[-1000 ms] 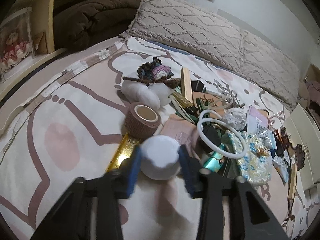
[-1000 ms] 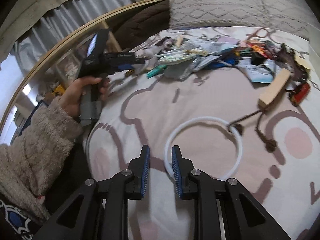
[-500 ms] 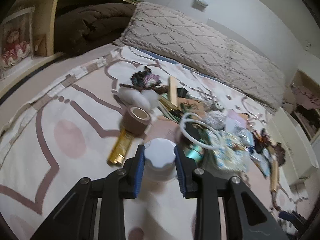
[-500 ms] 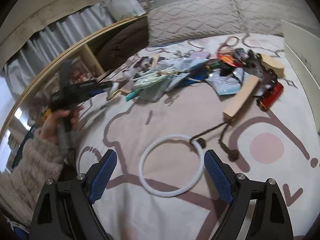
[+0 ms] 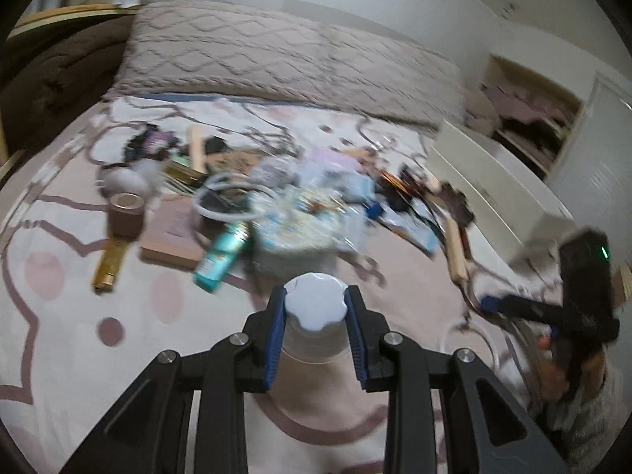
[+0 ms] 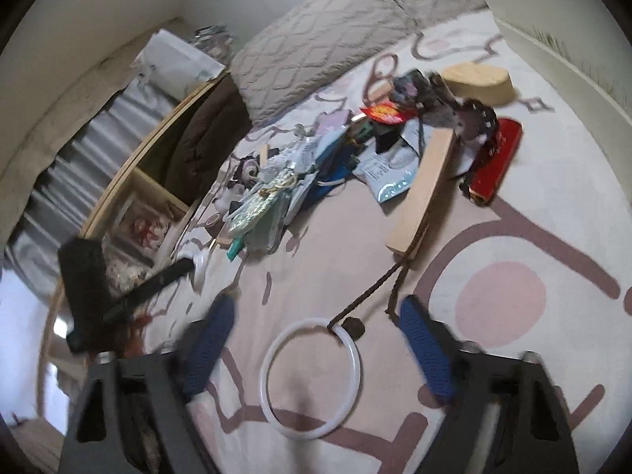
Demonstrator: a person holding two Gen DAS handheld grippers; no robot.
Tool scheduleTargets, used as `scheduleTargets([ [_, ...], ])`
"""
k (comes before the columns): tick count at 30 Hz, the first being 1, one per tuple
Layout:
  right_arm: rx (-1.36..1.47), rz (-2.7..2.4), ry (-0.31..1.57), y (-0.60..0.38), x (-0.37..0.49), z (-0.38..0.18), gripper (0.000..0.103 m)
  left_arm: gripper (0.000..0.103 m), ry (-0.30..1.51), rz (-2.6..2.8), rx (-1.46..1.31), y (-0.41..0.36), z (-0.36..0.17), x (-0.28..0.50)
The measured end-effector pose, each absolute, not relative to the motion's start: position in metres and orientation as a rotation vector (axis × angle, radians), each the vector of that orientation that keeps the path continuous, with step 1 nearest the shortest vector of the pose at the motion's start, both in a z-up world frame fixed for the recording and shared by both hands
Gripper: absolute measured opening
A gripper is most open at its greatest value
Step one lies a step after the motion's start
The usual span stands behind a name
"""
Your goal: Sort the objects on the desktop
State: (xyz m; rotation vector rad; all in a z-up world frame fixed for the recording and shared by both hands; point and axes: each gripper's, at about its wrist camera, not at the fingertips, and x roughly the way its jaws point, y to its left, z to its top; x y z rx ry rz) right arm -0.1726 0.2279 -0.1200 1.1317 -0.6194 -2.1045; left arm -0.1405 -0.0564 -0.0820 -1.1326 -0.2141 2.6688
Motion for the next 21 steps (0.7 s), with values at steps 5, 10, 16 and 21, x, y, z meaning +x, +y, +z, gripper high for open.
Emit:
scheduleTargets([
  [5,1.213,-2.086,-0.654,0.222,-0.183,-0.133,0.042,0.029,-0.129,2.599,-1.152,-0.035,-0.087,-0.133],
  [10,1.218,-2.076,-0.691,0.221,-0.190,-0.137,0.006,0.029,-0.064,2.549,-1.164,-0.018,-0.092,-0.128],
  [16,1.110,-2.100,-0.692,0.227,-0.183,-0.119,0.005,0.029,-0.021,2.534,-1.200,-0.011,-0.100,-0.129],
  [21,1.023,-2.085,-0.731,0.233,-0.180,-0.103,0.005,0.030,0.005,2.530,-1.221,-0.006,-0.105,-0.130],
])
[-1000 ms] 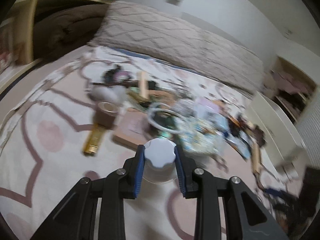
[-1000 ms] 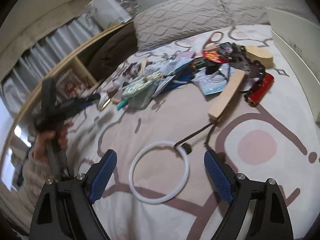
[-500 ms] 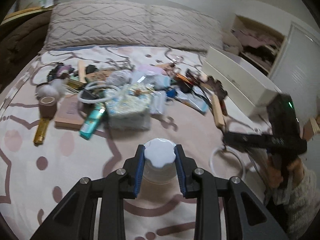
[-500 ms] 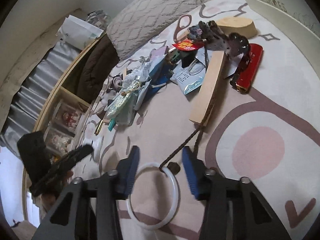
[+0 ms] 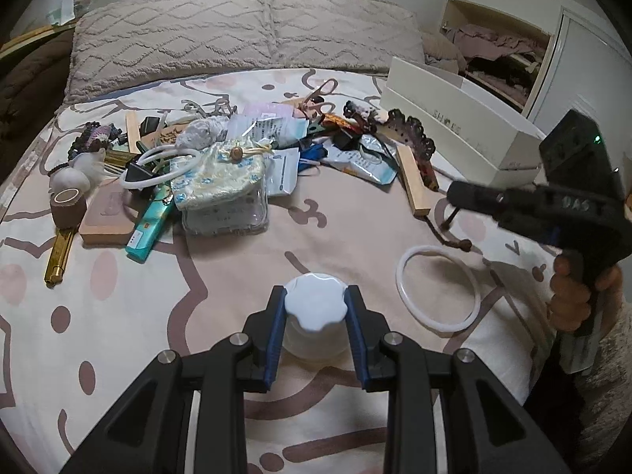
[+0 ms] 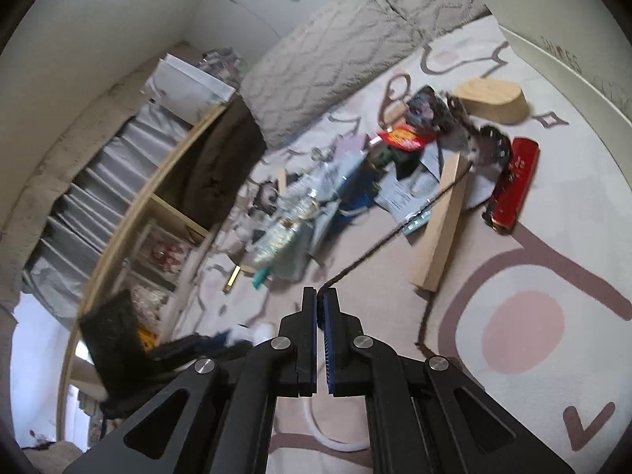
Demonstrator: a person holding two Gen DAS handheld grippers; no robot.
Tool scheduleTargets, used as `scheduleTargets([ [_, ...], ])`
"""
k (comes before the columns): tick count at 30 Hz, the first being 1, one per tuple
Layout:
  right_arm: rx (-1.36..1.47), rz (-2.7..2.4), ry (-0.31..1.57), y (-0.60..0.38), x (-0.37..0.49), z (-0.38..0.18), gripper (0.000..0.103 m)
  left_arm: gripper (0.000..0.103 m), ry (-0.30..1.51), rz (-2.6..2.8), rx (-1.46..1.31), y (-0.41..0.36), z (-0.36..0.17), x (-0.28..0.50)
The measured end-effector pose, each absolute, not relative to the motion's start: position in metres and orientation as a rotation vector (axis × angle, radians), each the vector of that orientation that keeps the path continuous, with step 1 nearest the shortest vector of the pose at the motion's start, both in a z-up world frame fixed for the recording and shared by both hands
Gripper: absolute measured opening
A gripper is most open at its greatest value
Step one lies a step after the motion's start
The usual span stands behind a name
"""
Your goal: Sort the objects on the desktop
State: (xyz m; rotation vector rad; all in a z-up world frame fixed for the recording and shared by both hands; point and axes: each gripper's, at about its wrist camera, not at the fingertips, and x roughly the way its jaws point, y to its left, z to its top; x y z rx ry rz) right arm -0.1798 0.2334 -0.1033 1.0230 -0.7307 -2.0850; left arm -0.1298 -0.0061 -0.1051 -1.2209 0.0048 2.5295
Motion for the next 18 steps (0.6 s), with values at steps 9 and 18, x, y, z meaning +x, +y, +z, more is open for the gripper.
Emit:
scheduleTargets([
  [9,1.124,-2.420,-0.574,0.254,-0.184,-0.108,0.005,0.030,0.087,2.528,-1.245,0.002,-0.112,-0.130],
  [18,1.197,-2.631,-0.314,0.267,-0.179,-0.115,0.005,0.030,0.089,2.531,-1.256,0.004,-0.115,-0.131],
])
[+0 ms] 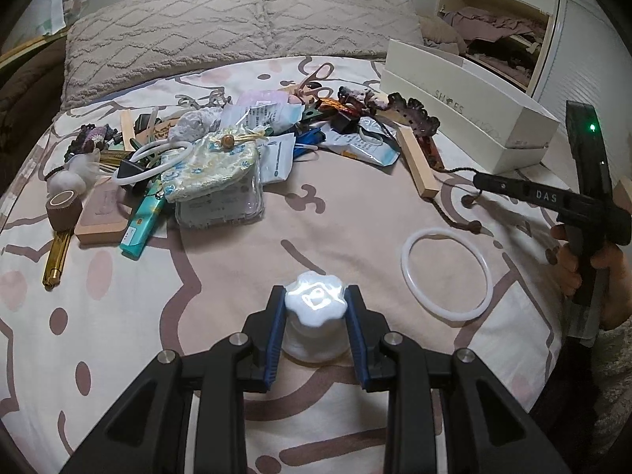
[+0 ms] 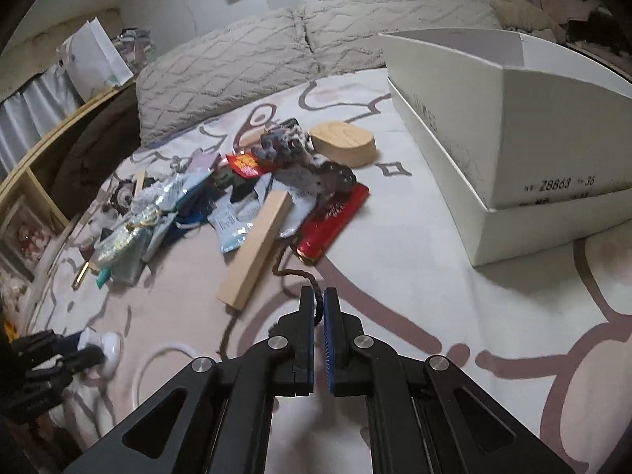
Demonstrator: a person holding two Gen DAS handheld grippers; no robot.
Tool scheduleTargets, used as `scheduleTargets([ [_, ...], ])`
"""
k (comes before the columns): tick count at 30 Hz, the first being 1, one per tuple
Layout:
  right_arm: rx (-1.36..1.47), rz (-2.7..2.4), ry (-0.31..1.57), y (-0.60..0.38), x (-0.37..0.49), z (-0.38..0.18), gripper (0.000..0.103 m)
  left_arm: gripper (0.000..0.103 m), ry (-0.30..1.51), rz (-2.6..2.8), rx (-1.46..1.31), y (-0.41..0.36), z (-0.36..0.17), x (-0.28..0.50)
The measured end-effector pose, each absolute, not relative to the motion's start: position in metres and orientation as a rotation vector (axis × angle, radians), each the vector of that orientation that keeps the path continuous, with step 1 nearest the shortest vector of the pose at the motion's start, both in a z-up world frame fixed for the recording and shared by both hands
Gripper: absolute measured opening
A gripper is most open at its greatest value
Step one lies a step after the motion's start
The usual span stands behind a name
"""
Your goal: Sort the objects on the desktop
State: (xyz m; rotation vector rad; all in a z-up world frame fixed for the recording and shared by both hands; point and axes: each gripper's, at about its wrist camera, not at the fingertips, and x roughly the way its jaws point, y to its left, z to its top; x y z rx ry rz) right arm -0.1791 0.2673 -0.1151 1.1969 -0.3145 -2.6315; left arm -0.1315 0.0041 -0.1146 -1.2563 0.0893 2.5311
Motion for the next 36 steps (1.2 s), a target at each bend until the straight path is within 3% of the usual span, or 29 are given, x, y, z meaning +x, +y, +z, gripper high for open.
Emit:
scheduleTargets([
  [3,1.191,-2.631,-0.294,0.268,-0.173,-0.116,0.005,0.040,0.098,2.541,-1.268,0.004,-0.116,-0.132],
  [5,1.198,-2.643,-0.287,0.269,-0.168,-0.115,0.015,0.047,0.092,2.549,-1.277,0.003,-0.117,-0.132],
  [6,1.207,-2.647,-0.282,0.271,-0.166,-0.116,0.041,0.047,0.086,2.552,-1.278,0.001,-0.118,-0.131],
  [7,1.213,-2.648,-0.281,0.269,-0.164,-0.115,0.075,0.048,0.080,2.554,-1.281,0.001,-0.118,-0.131],
  [8,1.211,-2.649,-0.282,0.270,-0.162,-0.114,0.083,0.049,0.073,2.555,-1.282,0.000,-0.118,-0.130],
  [17,1.053,-2.581,-0.129,0.245,-0.141,-0.101,0.084,0.077,0.099,2.520,-1.298,0.007,-0.124,-0.127],
  [23,1.068,-2.494,-0.051,0.223,-0.137,-0.107,0.084,0.077,0.131,2.518,-1.336,0.011,-0.132,-0.130],
  [27,1.070,-2.444,-0.030,0.216,-0.133,-0.110,0.084,0.087,0.112,2.551,-1.358,0.007,-0.137,-0.134],
  [36,1.072,-2.331,0.139,0.177,-0.122,-0.120,0.084,0.088,0.079,2.593,-1.378,-0.002,-0.138,-0.137],
])
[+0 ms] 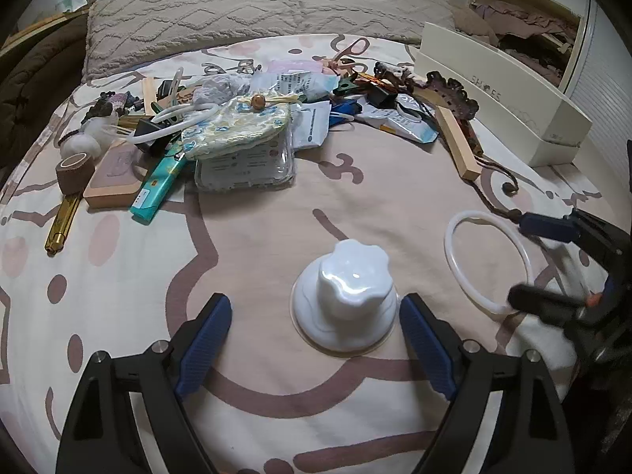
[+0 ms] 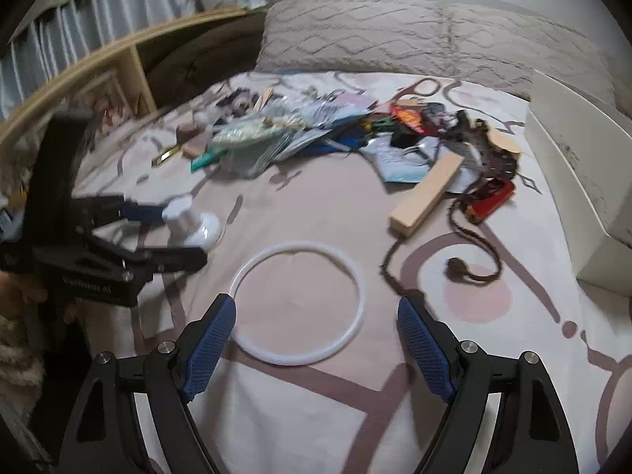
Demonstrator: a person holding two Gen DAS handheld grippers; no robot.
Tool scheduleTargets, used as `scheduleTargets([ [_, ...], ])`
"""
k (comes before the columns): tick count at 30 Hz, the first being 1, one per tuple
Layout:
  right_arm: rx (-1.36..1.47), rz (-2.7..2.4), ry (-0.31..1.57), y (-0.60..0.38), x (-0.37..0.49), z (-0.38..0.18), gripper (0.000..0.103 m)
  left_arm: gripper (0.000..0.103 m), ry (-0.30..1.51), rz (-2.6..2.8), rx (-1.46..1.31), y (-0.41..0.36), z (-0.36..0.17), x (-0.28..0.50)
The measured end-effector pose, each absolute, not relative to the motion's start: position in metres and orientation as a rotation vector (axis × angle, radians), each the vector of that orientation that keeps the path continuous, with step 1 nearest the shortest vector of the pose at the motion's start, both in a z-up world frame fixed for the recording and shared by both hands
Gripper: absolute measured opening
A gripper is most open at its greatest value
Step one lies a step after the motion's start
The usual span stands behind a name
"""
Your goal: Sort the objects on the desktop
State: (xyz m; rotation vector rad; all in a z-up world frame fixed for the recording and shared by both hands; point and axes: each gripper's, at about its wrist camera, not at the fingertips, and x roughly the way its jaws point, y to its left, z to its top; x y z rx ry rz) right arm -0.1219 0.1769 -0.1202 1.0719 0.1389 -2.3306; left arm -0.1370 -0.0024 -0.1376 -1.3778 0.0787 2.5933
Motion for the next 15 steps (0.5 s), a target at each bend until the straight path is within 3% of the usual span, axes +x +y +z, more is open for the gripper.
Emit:
scheduleTargets([
  [8,1.070,-2.300,0.195,0.167,-0.120,-0.124,0.084,0.092,0.065,2.630,-1.393,-0.011,-0.138,-0.139],
  [11,1.069,-2.294,0.206,0.162,-0.120,-0.124,0.084,0.103,0.071,2.602,-1.397,-0.008,-0.142,-0.140],
  [15,1.087,-2.304,0.231,0.157,-0.124,-0.127,0.084,0.103,0.082,2.617,-1.397,-0.005,-0.147,-0.140],
])
